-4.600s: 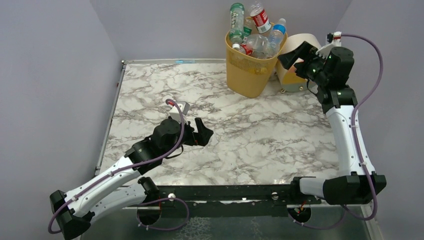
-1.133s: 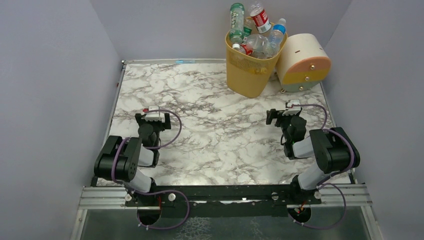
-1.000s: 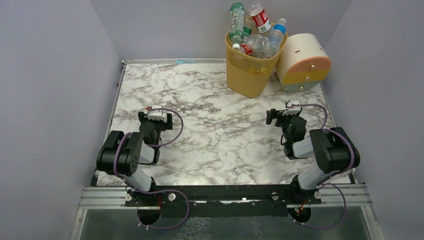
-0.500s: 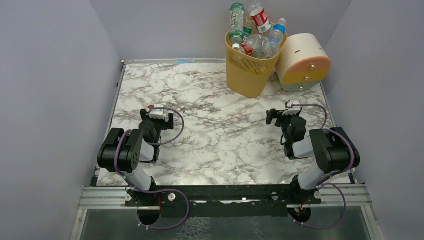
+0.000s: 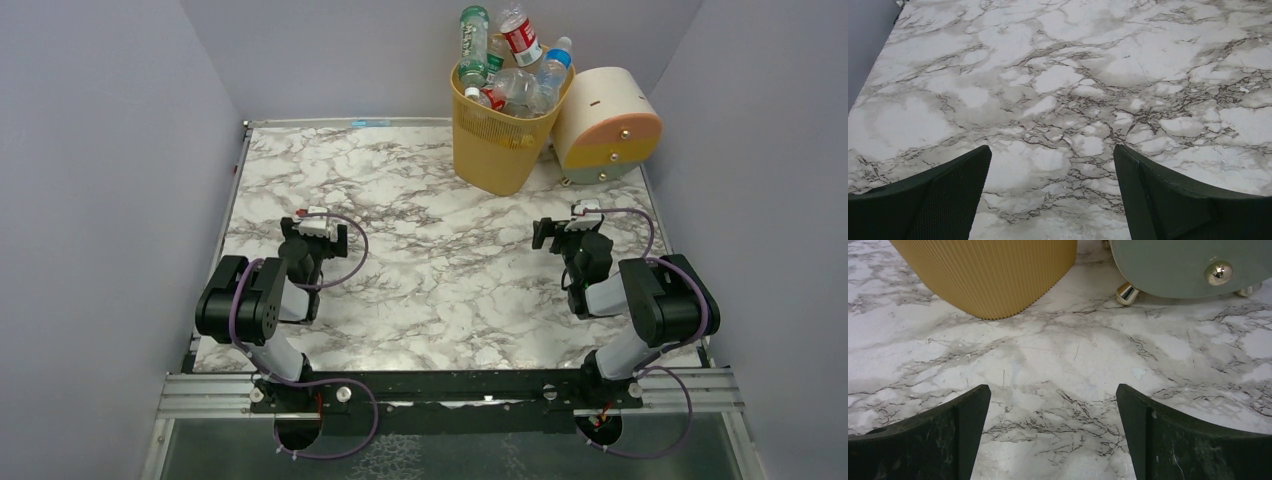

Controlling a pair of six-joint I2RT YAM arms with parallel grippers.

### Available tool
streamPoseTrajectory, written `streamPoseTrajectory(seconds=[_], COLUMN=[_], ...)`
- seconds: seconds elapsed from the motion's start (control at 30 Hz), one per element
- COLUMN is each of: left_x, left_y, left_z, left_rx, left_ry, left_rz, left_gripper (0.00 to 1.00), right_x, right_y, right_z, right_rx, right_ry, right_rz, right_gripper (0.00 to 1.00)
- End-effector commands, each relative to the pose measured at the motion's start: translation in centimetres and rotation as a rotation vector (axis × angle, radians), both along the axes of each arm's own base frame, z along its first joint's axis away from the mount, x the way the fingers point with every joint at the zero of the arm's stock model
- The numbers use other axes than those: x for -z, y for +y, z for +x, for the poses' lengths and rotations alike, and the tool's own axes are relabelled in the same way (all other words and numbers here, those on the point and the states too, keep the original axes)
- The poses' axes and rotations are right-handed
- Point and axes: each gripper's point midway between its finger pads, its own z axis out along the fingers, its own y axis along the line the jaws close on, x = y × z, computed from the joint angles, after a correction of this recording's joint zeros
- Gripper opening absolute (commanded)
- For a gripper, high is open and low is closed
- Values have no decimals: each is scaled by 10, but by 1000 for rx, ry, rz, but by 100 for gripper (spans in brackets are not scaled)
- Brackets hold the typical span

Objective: Put the plastic bottles in the bin
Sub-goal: Reset both arms

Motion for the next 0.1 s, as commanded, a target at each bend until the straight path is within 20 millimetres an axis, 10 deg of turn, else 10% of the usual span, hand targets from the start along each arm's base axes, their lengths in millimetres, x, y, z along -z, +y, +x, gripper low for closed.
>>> streamPoseTrajectory(seconds=[0.0,0.07], left_x=[-4,-4], left_y=[17,18], left_z=[12,12], left_rx=[-110,-114], left_ry=[0,-2], left_rz=[-34,-35], left_gripper=[99,99], right_x=[-4,-4], right_y=[3,4], right_z=[-1,-1], right_rx=[-22,-23], right_ry=[-27,-26], right_rz=[-10,-10], right_gripper=[99,99])
